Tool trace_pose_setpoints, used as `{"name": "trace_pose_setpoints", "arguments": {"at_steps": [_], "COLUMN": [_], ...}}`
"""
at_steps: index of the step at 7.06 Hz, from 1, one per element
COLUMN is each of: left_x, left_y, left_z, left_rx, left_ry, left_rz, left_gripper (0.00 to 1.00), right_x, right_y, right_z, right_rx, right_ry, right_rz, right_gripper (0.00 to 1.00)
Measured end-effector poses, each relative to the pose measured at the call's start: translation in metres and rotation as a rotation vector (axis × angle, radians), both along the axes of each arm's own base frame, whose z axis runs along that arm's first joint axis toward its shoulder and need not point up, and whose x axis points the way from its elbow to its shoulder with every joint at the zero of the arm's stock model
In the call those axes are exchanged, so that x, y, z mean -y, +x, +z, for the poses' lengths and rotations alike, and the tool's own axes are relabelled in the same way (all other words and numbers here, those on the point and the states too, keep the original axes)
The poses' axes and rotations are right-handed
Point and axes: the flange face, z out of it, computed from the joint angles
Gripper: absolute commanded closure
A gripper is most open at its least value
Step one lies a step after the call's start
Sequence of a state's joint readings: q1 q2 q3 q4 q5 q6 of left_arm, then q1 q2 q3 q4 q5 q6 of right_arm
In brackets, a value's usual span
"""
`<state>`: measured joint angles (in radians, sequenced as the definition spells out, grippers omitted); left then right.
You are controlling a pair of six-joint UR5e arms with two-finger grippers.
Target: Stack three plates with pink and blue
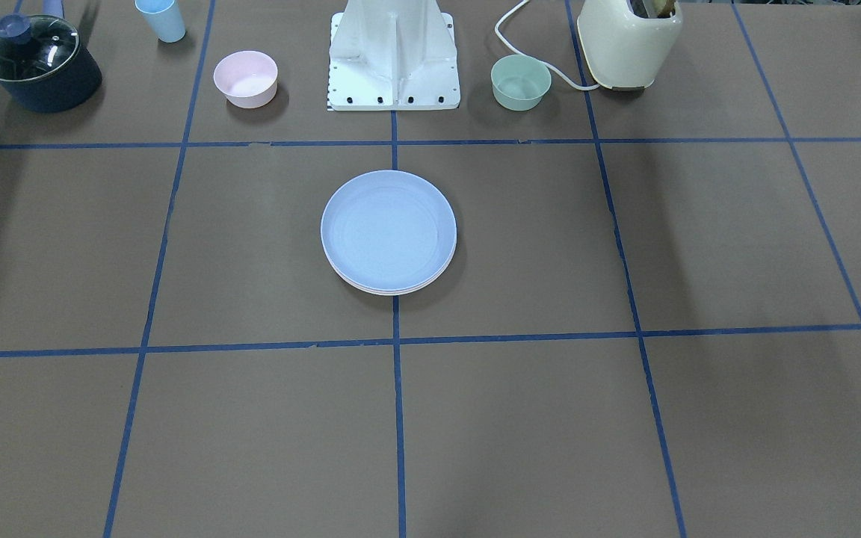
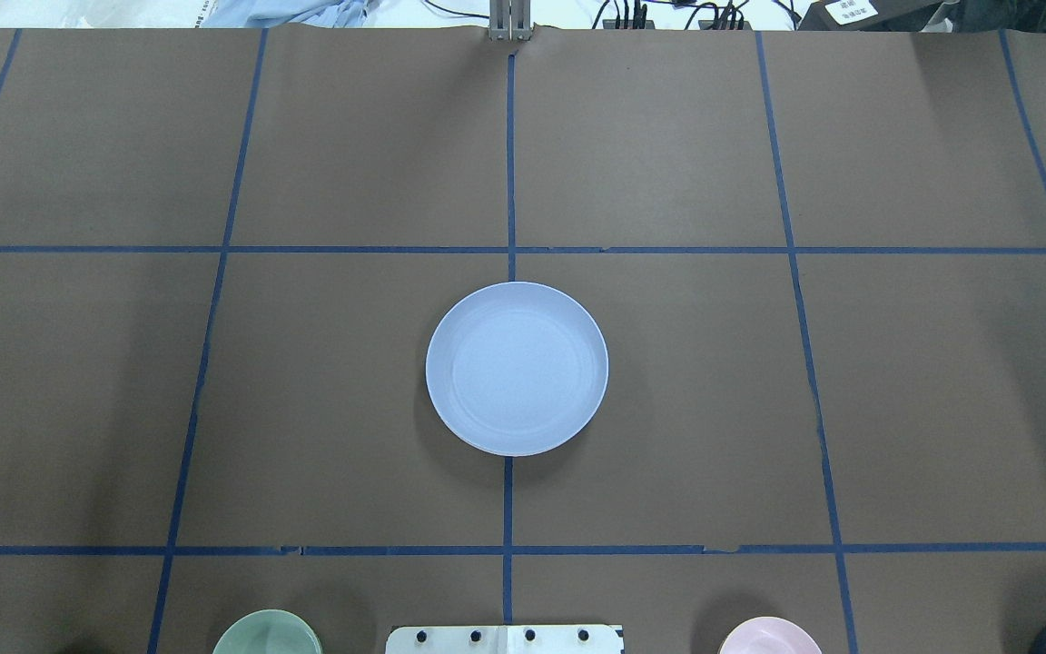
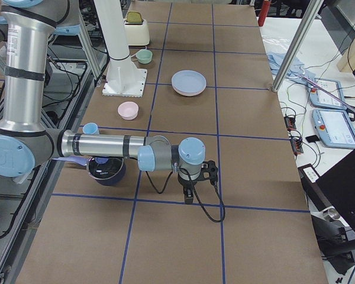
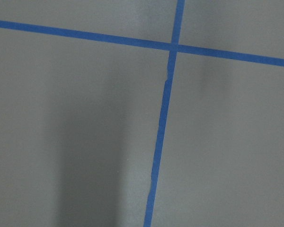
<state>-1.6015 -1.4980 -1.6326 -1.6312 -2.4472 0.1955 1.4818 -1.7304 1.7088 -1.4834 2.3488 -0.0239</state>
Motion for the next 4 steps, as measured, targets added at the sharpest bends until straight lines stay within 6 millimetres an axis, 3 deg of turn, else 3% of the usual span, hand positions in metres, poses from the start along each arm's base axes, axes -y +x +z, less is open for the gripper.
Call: {"name": "trace_pose_setpoints", "arguments": {"at_steps": [4], "left_x": [0.001], "left_y": [0.000], "left_z": [0.014], "left_rx": [0.003], "left_ry": [0.050], "left_rz": [0.001], "left_gripper": [0.00], "right_x": [0.000], "right_y": [0.016], "right_z": [-0.003], "right_rx": [-0.009], "right_ry": [0.014], "right_rz": [0.031], "right_gripper": [0.00]}}
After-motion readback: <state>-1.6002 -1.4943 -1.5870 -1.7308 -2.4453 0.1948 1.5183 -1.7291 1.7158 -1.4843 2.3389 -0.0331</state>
